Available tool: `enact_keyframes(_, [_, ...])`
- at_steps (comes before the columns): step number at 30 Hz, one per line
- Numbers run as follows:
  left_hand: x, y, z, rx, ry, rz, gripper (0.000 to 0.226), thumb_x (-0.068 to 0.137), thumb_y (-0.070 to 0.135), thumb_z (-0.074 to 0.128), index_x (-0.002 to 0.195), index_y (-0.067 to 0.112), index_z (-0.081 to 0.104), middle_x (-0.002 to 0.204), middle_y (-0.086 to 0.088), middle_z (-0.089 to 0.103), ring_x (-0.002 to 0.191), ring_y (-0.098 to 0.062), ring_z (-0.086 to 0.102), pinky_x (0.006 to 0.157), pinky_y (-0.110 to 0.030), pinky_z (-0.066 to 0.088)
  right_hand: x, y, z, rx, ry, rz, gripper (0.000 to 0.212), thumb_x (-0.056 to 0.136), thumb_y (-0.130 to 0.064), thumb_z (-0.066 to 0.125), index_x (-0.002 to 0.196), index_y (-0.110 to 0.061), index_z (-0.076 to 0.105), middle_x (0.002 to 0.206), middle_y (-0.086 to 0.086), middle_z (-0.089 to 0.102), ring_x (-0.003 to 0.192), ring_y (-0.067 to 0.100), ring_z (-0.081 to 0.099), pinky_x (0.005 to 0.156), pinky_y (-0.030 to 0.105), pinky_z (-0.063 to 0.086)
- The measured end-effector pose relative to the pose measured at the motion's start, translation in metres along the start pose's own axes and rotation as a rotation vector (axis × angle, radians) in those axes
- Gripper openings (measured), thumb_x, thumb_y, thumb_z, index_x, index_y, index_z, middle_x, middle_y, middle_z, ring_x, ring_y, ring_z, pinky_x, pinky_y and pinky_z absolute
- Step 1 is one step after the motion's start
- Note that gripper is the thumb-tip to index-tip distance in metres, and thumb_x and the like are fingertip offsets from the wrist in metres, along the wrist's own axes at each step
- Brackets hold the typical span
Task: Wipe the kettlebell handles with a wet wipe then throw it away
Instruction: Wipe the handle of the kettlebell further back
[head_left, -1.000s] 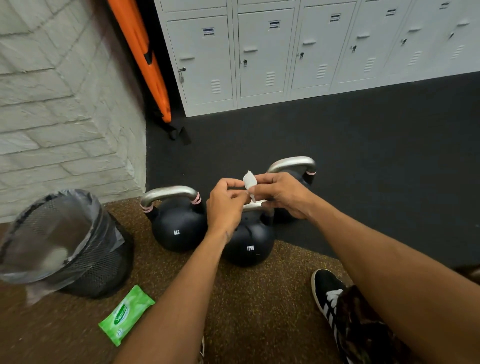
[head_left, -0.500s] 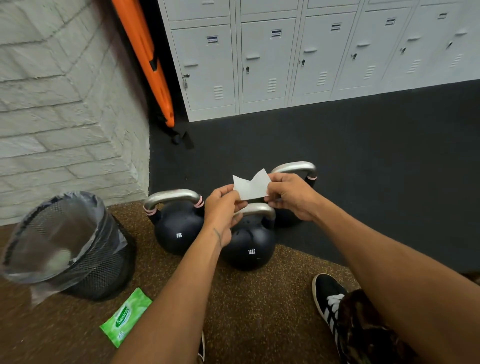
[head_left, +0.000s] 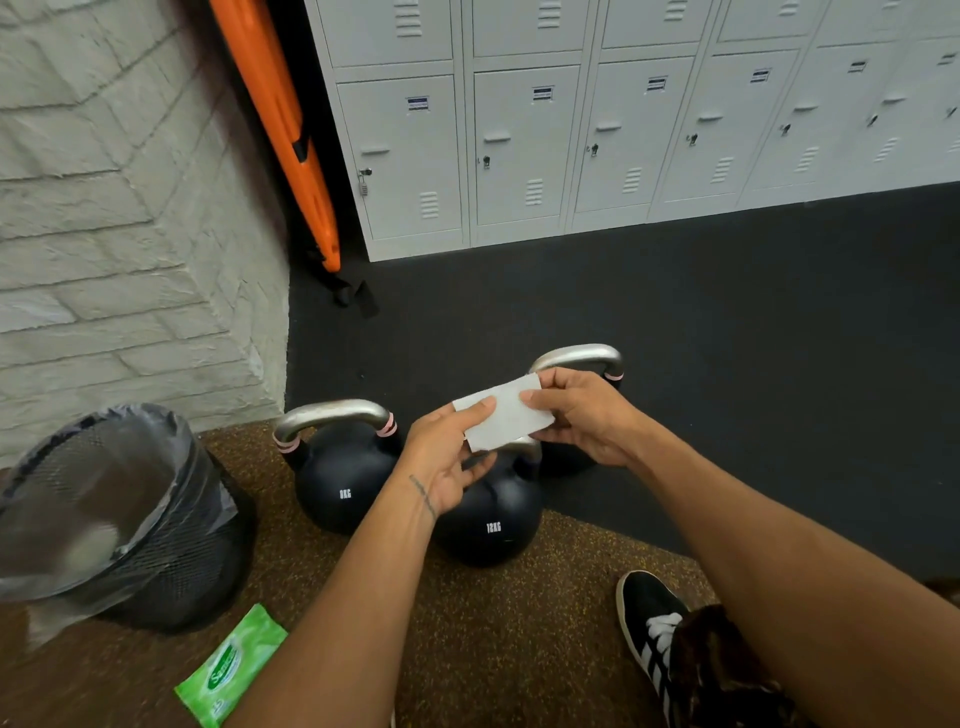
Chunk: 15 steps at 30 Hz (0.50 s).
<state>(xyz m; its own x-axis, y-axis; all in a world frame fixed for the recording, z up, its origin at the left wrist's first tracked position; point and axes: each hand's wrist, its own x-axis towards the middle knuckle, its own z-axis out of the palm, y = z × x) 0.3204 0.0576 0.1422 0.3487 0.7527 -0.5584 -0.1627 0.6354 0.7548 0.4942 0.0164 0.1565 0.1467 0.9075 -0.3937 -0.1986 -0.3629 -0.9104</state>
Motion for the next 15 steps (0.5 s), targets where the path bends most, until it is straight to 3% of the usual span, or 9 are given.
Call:
enact_keyframes(7, [0.027,-0.001,-0.002,0.071,0.024,0.079,0.014,0.089,0.017,0.073,0.102,0.018,0.074,0.092,0.001,0.078,0.083,-0.010,0.071,0.060,-0.024,0.053,0.015,0.007,-0.014,0.061,0.097,-0.038,0.016,0.091,-0.003,0.065,0.106,-0.007,0.061,0.108,0.014,0.071,0.099,0.022,0.070,0.071,0.030,0.059])
enact_keyframes(10, [0.042,0.000,0.001,0.140,0.008,0.061,0.009,0.093,0.019,0.069,0.101,0.019,0.072,0.100,-0.004,0.078,0.090,-0.015,0.071,0.059,-0.026,0.055,0.026,0.010,-0.018,0.056,0.140,-0.074,0.021,0.090,-0.001,0.066,0.107,-0.009,0.056,0.112,0.017,0.069,0.105,0.027,0.069,0.083,0.040,0.060])
enact_keyframes(12, [0.052,0.000,0.005,0.137,0.007,0.055,0.009,0.096,0.019,0.065,0.104,0.016,0.068,0.104,-0.007,0.076,0.095,-0.018,0.071,0.061,-0.030,0.057,0.033,0.010,-0.020,0.063,0.151,-0.094,0.021,0.090,0.001,0.065,0.099,-0.013,0.052,0.103,0.013,0.068,0.106,0.028,0.068,0.090,0.046,0.058])
enact_keyframes(15, [0.065,0.001,0.010,0.082,0.015,0.048,0.008,0.096,0.016,0.065,0.103,0.016,0.064,0.105,-0.009,0.073,0.095,-0.022,0.071,0.066,-0.036,0.059,0.042,0.010,-0.025,0.044,0.142,-0.136,0.024,0.091,0.004,0.062,0.087,-0.016,0.048,0.098,0.007,0.065,0.100,0.023,0.068,0.078,0.038,0.059])
